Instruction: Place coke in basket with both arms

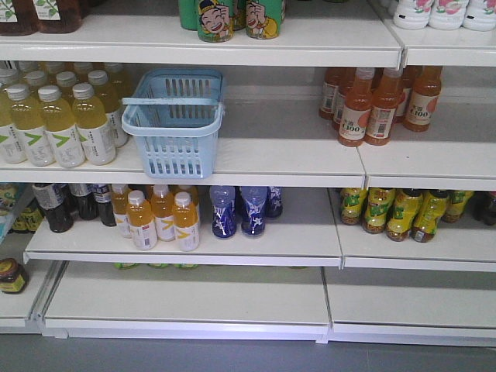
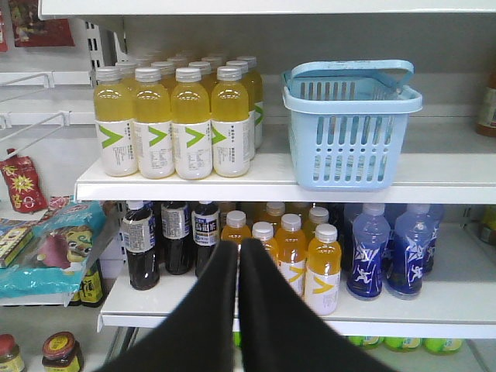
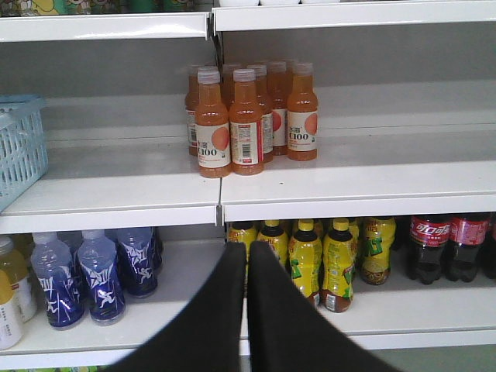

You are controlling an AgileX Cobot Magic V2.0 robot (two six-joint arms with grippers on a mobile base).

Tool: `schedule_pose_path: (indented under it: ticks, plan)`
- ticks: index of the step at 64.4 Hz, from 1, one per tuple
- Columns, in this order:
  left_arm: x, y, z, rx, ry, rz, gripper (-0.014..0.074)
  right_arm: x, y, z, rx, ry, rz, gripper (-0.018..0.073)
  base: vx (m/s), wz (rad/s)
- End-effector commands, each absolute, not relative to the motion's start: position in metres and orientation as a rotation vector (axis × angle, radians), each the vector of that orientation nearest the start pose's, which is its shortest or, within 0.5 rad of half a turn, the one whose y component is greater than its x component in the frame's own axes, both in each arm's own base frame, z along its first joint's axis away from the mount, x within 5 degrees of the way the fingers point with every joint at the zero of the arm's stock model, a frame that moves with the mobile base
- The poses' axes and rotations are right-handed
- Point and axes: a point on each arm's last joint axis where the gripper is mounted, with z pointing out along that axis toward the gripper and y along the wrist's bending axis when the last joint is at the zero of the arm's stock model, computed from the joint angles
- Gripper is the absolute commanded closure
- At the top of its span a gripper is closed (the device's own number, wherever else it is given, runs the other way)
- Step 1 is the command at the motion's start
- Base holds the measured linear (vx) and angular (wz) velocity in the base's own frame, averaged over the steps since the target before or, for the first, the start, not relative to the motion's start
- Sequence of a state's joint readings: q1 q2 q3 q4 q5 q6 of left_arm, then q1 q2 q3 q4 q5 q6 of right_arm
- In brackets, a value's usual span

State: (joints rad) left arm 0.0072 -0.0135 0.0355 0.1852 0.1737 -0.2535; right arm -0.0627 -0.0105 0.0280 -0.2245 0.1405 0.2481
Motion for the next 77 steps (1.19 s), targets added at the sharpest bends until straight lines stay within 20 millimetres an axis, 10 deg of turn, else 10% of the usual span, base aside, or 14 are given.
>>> schedule_pose_path:
  ticks: [1, 77]
  plan:
    - [0.0544, 0.0019, 0.2046, -0.083, 1.562, -0.05, 0.0603, 0.0558, -0.0053, 0.1966, 0.073, 1.561, -0.06, 0.0564, 0.14, -0.01]
    - [0.0544, 0.0019, 0.2046, -0.083, 1.562, -0.05, 0.0603, 0.0558, -0.0053, 0.1966, 0.073, 1.561, -0.06, 0.0564, 0.09, -0.02]
